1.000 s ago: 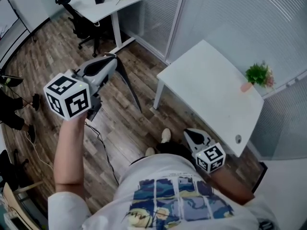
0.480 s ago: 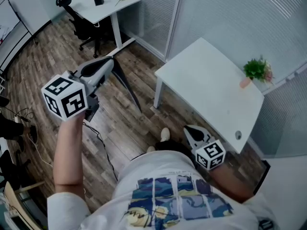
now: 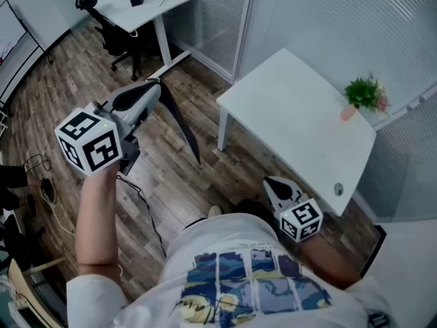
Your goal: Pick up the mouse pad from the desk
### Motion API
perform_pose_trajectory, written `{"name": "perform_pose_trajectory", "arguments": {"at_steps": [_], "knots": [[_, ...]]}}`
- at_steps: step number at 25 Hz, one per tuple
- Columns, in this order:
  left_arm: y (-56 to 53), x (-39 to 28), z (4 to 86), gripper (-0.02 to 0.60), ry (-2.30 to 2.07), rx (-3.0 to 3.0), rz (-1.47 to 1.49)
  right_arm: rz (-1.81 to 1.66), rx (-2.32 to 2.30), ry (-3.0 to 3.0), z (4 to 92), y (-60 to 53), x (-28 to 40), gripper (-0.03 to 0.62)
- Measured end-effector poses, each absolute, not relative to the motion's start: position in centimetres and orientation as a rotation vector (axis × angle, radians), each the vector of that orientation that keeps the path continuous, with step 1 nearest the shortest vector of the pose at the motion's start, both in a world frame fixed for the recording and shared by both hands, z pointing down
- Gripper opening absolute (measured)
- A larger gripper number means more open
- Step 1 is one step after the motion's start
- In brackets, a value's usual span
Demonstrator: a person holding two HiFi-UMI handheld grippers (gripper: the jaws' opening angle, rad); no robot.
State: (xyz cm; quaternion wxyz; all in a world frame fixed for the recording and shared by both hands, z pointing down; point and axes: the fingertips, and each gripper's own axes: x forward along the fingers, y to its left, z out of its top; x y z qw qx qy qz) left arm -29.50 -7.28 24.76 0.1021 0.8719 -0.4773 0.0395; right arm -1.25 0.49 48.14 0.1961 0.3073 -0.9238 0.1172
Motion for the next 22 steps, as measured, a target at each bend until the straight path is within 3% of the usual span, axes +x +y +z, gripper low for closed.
{"name": "perform_pose_trajectory", "arguments": {"at_steps": [22], "knots": [[-9.4, -22.5, 22.5, 0.008, -1.449, 2.565, 0.141, 0.303, 0.730, -2.583, 47.7, -2.5, 5.3, 0.000]]}}
